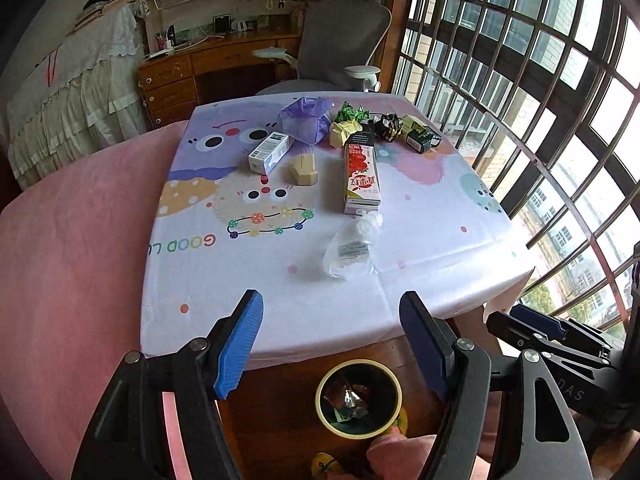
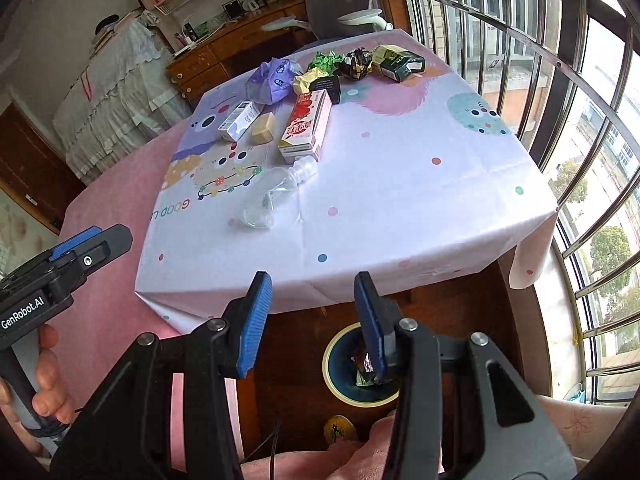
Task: Collect trash
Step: 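Raise both empty tools back over the table, then grasp the yellow crumpled wrapper with the left tool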
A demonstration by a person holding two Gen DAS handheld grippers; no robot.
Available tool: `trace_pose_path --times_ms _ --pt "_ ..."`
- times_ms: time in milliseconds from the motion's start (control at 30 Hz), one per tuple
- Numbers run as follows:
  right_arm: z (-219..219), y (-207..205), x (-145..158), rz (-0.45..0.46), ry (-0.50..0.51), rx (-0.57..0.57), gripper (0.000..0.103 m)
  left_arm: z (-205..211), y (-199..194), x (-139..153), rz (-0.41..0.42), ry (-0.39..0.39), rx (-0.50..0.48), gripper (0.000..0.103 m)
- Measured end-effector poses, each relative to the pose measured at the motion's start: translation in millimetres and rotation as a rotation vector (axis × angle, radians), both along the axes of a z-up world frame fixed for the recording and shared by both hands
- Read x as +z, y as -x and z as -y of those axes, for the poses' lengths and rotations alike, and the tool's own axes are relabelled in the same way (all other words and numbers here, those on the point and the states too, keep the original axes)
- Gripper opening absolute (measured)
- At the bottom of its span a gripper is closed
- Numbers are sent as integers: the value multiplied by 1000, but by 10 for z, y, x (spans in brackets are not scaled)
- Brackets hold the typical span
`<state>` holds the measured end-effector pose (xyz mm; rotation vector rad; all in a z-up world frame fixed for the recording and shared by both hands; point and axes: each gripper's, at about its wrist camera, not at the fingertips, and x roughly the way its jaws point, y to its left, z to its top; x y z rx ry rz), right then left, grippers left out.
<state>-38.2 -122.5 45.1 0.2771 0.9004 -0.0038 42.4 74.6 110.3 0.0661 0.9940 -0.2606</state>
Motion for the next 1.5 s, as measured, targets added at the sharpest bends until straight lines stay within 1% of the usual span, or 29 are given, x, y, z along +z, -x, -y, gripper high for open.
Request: trace_pose_path --times_ms 100,200,267,367,500,533,633,700,767,800,867,967,1133,1267,1400,1433,1467,1500 --pt "126 -280 64 10 -7 -4 40 51 -262 -51 -23 10 5 67" --pt "289 -664 127 14 -11 7 40 139 -606 -84 -28 7 21 67" --pt "417 -965 169 17 -16 21 41 227 -911 -106 -30 11 33 67" --pt "655 -1525 215 20 -39 53 43 420 -1412 -132 -33 11 54 67" --pt "996 -2322 241 -5 -62 91 47 768 -2152 -207 -45 -26 82 65" --pt "1079 -2522 241 -13 -77 103 47 870 -2357 -238 -52 -38 81 63" --pt "1267 -3091 186 -36 -93 156 48 1155 -2928 -401 -80 -77 69 57" --pt "1347 -3466 94 -63 -90 199 48 1335 -3284 -542 -101 -112 64 54" --pt "1383 -3760 -43 -88 -101 228 48 1478 -3609 -697 -132 -138 62 49" --pt "1412 -3882 -105 -99 -113 244 48 1537 -3770 -778 -150 -144 61 48" --pt "1455 -4084 -239 -118 -133 270 48 1624 -4041 -935 -181 -149 63 47" --pt "1507 -4310 -441 -149 -152 299 48 1688 -4306 -1186 -225 -156 60 46" --pt "1512 -4485 -695 -185 -175 349 48 1713 -4622 -1572 -316 -173 58 46" --pt "1488 -4625 -843 -205 -194 379 48 1722 -4809 -1766 -327 -213 40 46" --pt "1387 -4749 -943 -210 -173 415 48 1702 -4967 -1890 -342 -217 25 46" --pt "1342 -4787 -967 -209 -166 423 48 1694 -4998 -1917 -345 -218 19 43" --pt "1307 -4807 -985 -208 -158 428 48 1682 -5024 -1957 -363 -209 11 33" --pt "1282 -4841 -1008 -208 -156 431 48 1668 -5039 -1986 -373 -202 9 33"
